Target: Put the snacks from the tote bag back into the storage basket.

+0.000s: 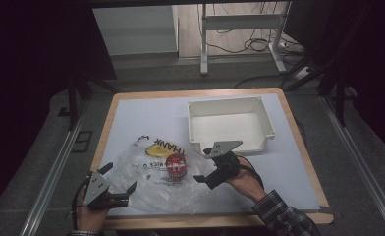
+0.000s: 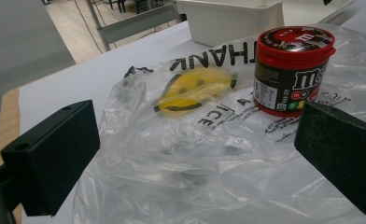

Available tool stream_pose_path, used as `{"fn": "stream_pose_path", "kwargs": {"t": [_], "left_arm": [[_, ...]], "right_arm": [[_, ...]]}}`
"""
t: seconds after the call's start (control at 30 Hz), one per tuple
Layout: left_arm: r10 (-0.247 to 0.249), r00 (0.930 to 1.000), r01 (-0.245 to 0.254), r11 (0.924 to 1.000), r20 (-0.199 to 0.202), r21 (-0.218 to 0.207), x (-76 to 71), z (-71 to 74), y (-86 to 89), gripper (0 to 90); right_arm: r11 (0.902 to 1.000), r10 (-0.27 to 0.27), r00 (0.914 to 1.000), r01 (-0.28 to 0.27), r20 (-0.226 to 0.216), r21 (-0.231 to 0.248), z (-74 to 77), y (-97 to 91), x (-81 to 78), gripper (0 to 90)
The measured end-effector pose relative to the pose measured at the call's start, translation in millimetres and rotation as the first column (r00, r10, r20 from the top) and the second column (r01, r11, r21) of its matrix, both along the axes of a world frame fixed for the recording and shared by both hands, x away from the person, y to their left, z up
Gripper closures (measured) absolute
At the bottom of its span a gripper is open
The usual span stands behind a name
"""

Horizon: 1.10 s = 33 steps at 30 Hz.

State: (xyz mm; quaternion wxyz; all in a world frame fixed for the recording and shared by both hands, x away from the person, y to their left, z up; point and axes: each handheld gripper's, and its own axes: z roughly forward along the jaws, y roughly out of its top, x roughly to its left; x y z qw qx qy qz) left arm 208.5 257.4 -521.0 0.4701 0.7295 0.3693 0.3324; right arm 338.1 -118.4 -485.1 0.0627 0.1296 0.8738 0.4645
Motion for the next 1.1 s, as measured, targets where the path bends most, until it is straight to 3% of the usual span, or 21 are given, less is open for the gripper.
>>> {"fn": "stream_pose_path", "kwargs": {"t": [0.47,0.7,1.1], "left_arm": [[0.001,1.0,-0.001,1.0,0.0,0.002,-0.1,-0.1,-0.2,0.1],[0.001,1.0,-0.001,1.0,-0.001,0.005,0.0,-0.2,-0.3,0.1],[0.002,1.0,-0.002,1.0,0.0,0.007,-0.2,-0.2,-0.4,0.1]], "right_arm": [[1.0,-0.001,1.0,0.001,-0.004,-0.007,0.2,13.4,0.5,0.9],[0.9999,-0.01,0.9994,0.01,-0.031,-0.013,0.4,23.2,2.3,0.8],[0.9975,0.011,0.9994,-0.013,-0.034,-0.069,-1.3,37.0,3.8,0.9]]}}
